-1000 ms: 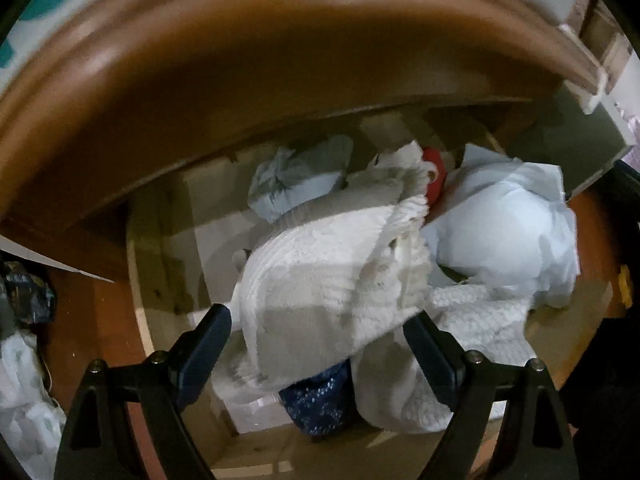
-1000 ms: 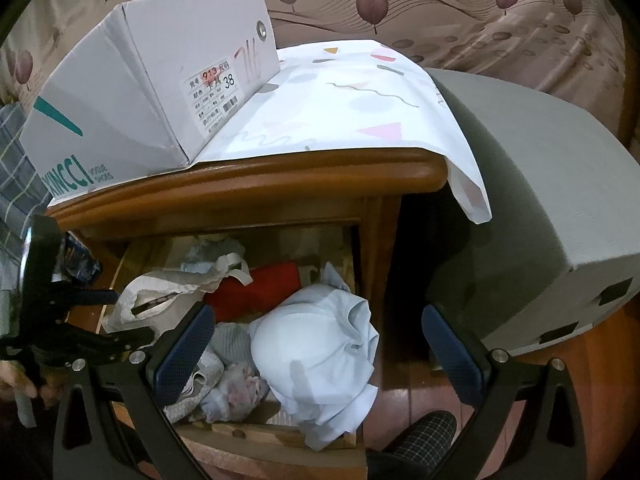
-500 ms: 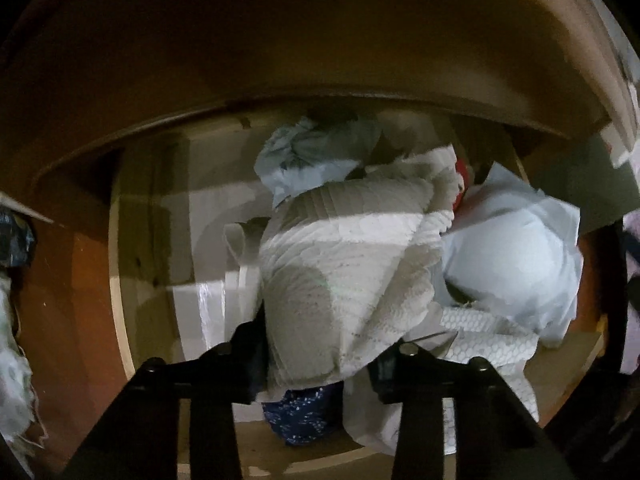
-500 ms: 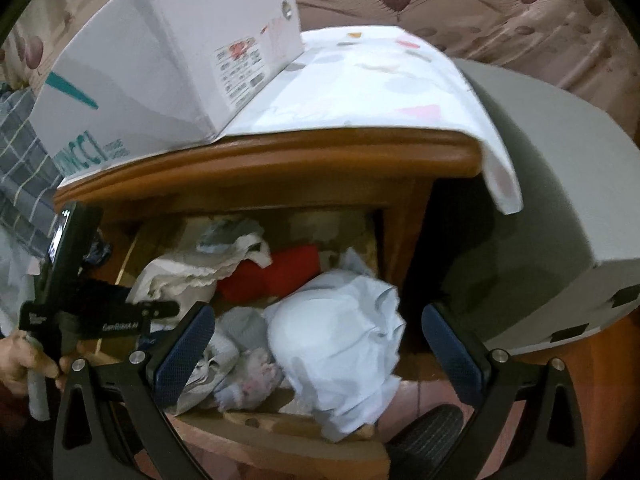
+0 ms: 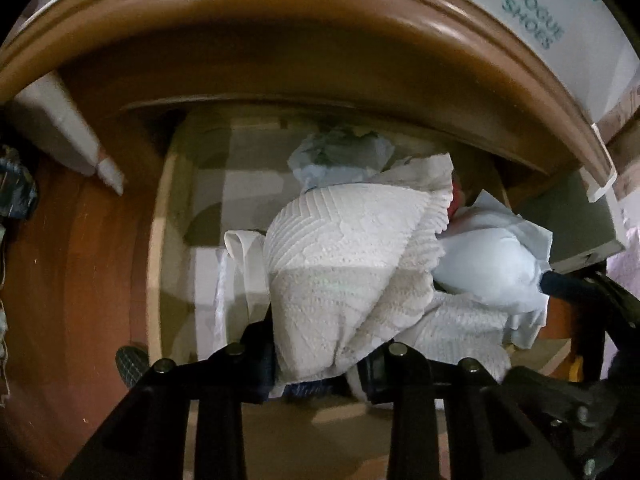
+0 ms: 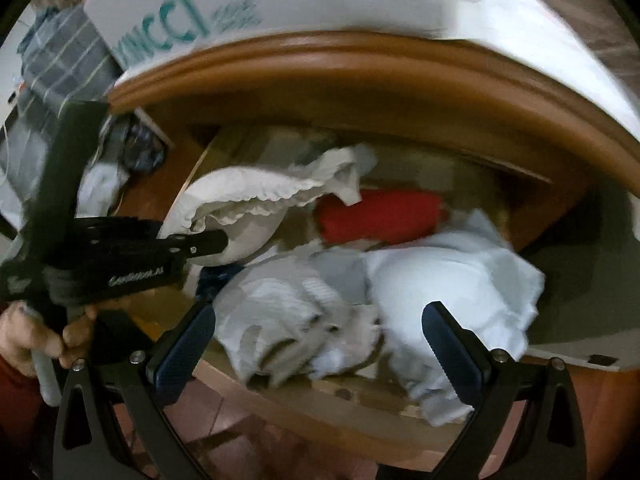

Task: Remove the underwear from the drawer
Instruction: 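Close the left gripper on the white lace underwear, then grasp the grey hexagon-print underwear with the right gripper while the left holds the lace, then carry the grey underwear into the open white box and release it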

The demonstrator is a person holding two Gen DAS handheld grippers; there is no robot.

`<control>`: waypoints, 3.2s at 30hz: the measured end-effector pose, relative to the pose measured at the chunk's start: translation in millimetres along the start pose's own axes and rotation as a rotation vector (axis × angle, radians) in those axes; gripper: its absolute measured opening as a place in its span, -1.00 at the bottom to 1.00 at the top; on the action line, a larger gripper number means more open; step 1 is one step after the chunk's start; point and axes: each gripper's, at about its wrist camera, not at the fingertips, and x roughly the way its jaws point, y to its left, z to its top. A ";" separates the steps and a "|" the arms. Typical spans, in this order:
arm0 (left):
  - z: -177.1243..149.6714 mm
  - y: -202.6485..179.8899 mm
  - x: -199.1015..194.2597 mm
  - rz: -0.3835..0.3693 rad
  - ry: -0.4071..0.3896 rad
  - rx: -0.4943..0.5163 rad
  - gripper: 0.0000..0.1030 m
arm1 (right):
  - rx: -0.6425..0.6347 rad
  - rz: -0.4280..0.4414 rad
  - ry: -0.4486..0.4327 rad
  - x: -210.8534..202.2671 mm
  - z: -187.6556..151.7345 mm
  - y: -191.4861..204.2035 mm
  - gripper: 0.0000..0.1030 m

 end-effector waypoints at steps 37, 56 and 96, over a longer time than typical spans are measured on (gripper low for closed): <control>-9.7 33.2 -17.5 -0.052 -0.070 -0.141 -0.38 | -0.014 -0.060 0.179 46.8 -8.6 26.5 -0.66; -13.3 29.4 -21.2 -0.014 -0.098 -0.106 -0.38 | 0.050 -0.104 -0.016 -45.8 -2.6 1.3 -0.67; -12.7 13.3 -18.2 0.073 -0.095 -0.013 -0.38 | -0.062 -0.203 -0.349 -167.9 190.4 32.1 -0.67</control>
